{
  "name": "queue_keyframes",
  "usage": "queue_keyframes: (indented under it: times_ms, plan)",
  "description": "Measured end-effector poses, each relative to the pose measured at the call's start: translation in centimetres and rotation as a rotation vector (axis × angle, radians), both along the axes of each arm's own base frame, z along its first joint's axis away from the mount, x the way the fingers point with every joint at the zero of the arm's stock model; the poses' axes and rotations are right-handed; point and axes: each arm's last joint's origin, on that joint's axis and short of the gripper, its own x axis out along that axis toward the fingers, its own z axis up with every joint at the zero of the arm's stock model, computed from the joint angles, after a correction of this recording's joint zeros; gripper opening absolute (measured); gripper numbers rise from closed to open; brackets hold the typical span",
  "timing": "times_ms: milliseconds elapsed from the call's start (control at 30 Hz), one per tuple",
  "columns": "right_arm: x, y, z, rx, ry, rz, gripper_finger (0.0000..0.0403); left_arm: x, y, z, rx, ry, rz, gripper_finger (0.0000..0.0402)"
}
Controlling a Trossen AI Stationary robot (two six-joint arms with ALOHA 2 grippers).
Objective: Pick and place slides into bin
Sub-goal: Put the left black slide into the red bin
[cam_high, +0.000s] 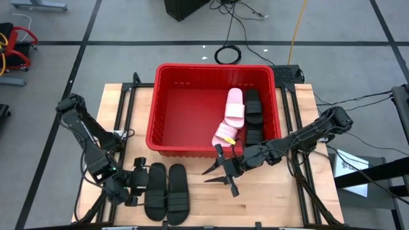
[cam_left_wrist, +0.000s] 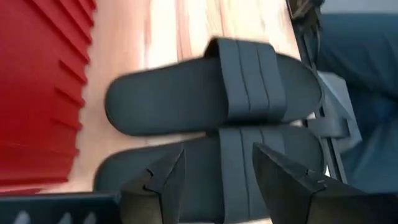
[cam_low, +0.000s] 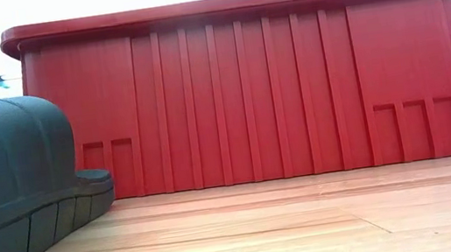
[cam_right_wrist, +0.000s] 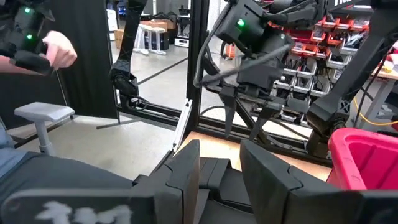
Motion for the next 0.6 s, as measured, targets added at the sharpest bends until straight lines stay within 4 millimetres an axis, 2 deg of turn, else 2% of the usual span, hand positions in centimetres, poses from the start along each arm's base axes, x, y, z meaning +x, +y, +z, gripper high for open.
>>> queue_keyframes:
  times_ms: [133, 300, 600]
  plan:
    - [0.0, 0.1, 0.0, 0.001, 0.000, 0.003, 0.0105, 0.4, 0.8, -1.3, -0.018, 0.096, -0.017, 0.0184]
    - [0.0, 0.1, 0.0, 0.026, 0.010, -0.001, 0.0105, 0.6, 1.8, -4.4, -0.084, 0.207, -0.031, 0.0184]
    - [0.0, 0.1, 0.0, 0.028, 0.011, -0.002, 0.0105, 0.6, 2.5, -9.1, -0.301, 0.229, -0.089, 0.0184]
